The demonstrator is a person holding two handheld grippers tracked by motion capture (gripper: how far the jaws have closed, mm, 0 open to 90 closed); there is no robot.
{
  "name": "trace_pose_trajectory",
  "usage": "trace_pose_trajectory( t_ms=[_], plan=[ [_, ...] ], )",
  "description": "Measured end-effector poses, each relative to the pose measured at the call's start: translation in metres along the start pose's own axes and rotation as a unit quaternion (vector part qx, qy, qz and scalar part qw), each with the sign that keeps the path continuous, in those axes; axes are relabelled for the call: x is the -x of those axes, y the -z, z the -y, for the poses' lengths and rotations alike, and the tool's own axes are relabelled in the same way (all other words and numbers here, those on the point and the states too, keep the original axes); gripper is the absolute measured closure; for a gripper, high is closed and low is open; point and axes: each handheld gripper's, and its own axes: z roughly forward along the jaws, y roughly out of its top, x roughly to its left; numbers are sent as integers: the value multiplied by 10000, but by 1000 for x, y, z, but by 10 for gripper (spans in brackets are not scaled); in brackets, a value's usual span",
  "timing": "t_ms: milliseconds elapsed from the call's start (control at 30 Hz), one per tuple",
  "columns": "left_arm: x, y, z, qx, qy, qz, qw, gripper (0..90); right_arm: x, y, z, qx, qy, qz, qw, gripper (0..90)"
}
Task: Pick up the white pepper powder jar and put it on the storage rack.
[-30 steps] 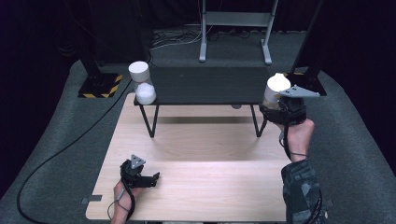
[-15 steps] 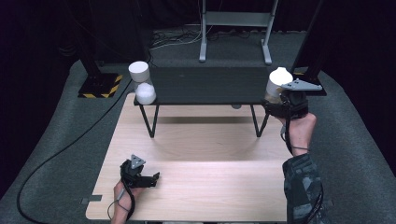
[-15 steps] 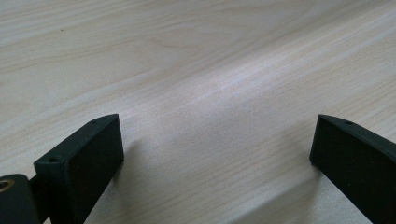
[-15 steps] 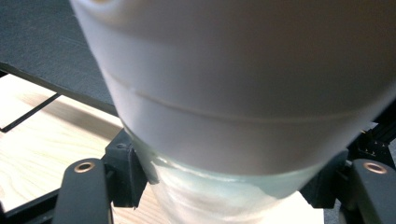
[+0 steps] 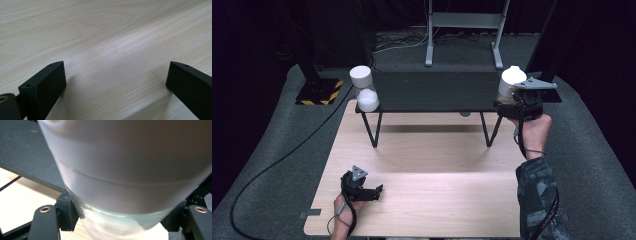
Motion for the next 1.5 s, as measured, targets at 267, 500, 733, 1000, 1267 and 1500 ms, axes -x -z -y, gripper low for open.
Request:
trace_pose_trajectory(
  t_ms=[267, 500, 733, 1000, 1267, 1500],
  plan=[
    [0, 0, 0, 0, 2, 1, 10000, 27, 5, -11, -6, -69, -47, -1, 10000, 303],
    [0, 0, 0, -1, 6, 6, 10000, 27, 10, -20, -9, -126, -123, 40, 9998, 303],
    [0, 0, 0, 1, 7, 5, 10000, 27, 15, -30, -10, -168, -197, 11, 9997, 303],
    [0, 0, 0, -3, 3, 6, 10000, 27, 17, -44, -9, -255, -265, -35, 9993, 303],
    [0, 0, 0, 0, 9, 6, 10000, 27, 20, -56, -7, -293, -354, -42, 9989, 303],
    [-1, 0, 0, 7, 18, 19, 10000, 27, 25, -64, -4, -299, -487, -54, 9984, 303]
  ],
)
